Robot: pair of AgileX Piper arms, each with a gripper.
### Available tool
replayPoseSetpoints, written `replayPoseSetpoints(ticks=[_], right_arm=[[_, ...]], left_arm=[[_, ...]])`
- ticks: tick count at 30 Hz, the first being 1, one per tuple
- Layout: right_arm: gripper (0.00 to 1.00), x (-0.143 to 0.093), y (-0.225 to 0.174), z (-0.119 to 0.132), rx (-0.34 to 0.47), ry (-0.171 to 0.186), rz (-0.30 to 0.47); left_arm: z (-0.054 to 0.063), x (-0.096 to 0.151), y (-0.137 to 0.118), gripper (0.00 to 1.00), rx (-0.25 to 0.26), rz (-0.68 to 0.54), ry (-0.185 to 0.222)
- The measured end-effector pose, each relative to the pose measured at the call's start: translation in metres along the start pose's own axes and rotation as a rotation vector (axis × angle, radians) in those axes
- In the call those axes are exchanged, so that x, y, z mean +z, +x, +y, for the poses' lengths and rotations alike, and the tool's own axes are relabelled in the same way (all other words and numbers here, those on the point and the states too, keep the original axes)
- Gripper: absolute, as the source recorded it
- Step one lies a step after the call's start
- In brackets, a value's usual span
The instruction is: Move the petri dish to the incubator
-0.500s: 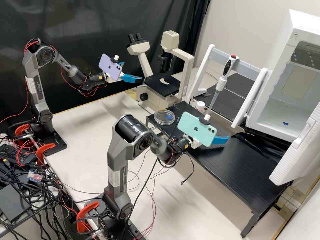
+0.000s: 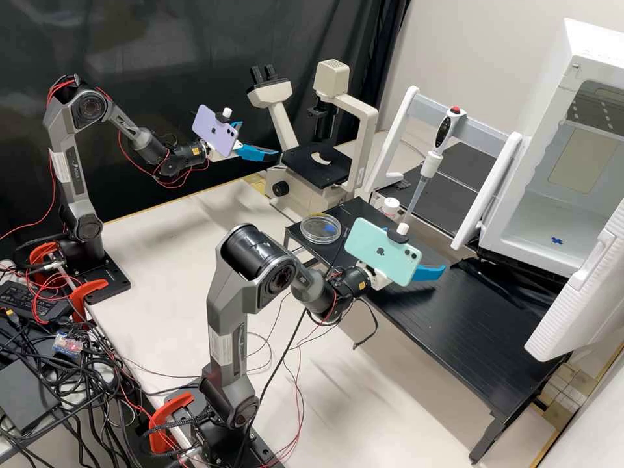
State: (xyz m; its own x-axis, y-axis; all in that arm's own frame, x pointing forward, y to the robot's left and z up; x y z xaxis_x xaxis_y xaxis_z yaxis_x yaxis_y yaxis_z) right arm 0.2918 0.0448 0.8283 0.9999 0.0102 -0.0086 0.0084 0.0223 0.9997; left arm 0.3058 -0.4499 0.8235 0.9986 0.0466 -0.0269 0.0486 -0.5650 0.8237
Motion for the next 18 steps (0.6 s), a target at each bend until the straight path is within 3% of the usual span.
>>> replayPoseSetpoints(ticks=[3, 10, 18], right_arm=[[1.0, -0.012, -0.012, 0.001, 0.002, 0.019, 0.053], [1.0, -0.044, -0.035, -0.009, -0.023, 0.022, 0.22], [1.0, -0.066, -0.051, -0.041, -0.138, -0.037, 0.35]], left_arm=[[0.0, 0.0, 0.0, 1.0, 0.0, 0.0, 0.0], [0.0, 0.0, 0.0, 1.0, 0.0, 0.0, 0.0], [0.0, 0.0, 0.0, 1.0, 0.0, 0.0, 0.0]])
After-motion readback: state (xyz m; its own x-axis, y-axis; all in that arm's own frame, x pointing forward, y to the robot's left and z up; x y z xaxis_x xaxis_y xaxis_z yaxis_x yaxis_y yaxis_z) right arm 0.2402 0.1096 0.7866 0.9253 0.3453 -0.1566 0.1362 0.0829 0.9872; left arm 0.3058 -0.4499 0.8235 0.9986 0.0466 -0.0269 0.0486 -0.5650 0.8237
